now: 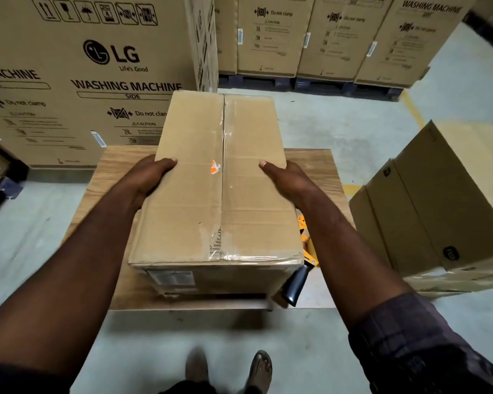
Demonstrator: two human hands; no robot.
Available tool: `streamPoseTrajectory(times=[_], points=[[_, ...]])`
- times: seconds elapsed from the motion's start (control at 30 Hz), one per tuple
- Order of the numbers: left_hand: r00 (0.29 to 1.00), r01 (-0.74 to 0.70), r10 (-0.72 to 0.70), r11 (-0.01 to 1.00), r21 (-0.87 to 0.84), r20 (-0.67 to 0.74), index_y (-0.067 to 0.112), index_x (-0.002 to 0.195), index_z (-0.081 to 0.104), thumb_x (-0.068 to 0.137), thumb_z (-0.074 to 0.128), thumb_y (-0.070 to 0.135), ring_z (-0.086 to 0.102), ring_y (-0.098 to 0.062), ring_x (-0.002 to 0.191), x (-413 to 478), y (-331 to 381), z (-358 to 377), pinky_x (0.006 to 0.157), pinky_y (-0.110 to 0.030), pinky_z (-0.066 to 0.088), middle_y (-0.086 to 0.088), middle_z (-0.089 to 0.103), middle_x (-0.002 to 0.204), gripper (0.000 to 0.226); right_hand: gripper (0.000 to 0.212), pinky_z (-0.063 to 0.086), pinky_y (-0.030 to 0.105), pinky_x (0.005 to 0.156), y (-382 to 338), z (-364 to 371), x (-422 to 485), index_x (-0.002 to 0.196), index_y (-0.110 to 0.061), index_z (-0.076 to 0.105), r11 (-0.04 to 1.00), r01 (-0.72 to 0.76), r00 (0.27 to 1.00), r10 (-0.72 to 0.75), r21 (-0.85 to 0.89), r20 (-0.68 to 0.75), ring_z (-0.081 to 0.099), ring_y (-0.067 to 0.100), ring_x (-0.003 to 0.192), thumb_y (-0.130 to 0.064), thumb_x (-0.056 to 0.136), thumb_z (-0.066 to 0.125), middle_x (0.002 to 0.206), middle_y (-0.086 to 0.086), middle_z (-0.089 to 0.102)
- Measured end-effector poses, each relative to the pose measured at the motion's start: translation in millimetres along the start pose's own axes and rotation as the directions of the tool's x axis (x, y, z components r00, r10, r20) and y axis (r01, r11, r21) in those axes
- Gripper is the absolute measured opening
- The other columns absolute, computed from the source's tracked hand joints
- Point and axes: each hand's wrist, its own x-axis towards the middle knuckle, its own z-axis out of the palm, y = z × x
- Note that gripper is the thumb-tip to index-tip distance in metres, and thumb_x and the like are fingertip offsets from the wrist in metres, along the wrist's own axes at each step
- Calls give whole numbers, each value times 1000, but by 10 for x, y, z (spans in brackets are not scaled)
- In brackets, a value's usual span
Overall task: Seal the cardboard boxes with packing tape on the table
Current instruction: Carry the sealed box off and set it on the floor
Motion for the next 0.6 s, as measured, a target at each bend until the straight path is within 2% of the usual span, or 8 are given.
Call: streamPoseTrajectory(times=[0.07, 0.2, 0.3, 0.4, 0.47, 0.53, 0.6], points=[[1000, -12, 12, 1000, 20, -17, 16, 100, 68, 99, 58, 26, 71, -10, 65, -156, 175, 89, 67, -25, 53, 0, 76, 88, 14, 52, 59, 29, 73, -121, -179, -132, 119, -19, 68, 999, 9, 1000, -9, -40, 8, 75, 15, 92, -55, 83, 74, 105, -5, 77], [998, -15, 17, 999, 44, -60, 15, 95, 68, 97, 62, 30, 70, -13, 59, -506, 471, 284, 62, -26, 49, 6, 74, 68, 16, 39, 57, 24, 63, -282, -535, -374, 112, -19, 67, 1000, 19, 1000, -19, -21, 16, 74, 15, 86, -50, 88, 73, 98, -4, 76], [997, -23, 26, 999, 43, -74, 13, 95, 69, 96, 62, 30, 69, -14, 57, -801, 596, 504, 60, -26, 50, 0, 76, 75, 19, 62, 60, 33, 79, -304, -832, -546, 122, -14, 63, 999, 23, 999, -22, -43, 25, 72, 19, 94, -58, 81, 76, 108, -1, 74], [995, -40, 43, 999, 35, -85, 10, 105, 70, 96, 63, 30, 71, -16, 61, -1143, 655, 817, 59, -26, 52, -6, 75, 87, 23, 76, 58, 41, 91, -252, -1186, -790, 128, -13, 62, 998, 38, 999, -36, -57, 31, 72, 23, 98, -63, 73, 78, 112, 1, 74], [995, -50, 52, 999, 22, -91, 11, 103, 69, 97, 62, 28, 70, -14, 57, -1353, 706, 1017, 49, -21, 52, -6, 75, 85, 19, 73, 58, 42, 93, -232, -1399, -931, 125, -14, 66, 996, 50, 999, -49, -76, 20, 73, 24, 97, -63, 73, 78, 109, 2, 75], [994, -64, 65, 998, 16, -88, 11, 97, 68, 99, 60, 24, 68, -11, 50, -1592, 737, 1274, 42, -18, 48, -1, 75, 71, 16, 66, 58, 41, 92, -184, -1652, -1104, 121, -13, 67, 993, 58, 998, -57, -98, 14, 73, 23, 96, -61, 77, 77, 107, 3, 75], [993, -80, 82, 996, 27, -85, 12, 95, 67, 99, 59, 24, 67, -10, 47, -1823, 748, 1536, 40, -17, 47, 4, 72, 61, 15, 62, 60, 33, 80, -138, -1905, -1324, 122, -10, 66, 993, 49, 999, -48, -107, 9, 73, 22, 91, -57, 82, 76, 104, 3, 75]])
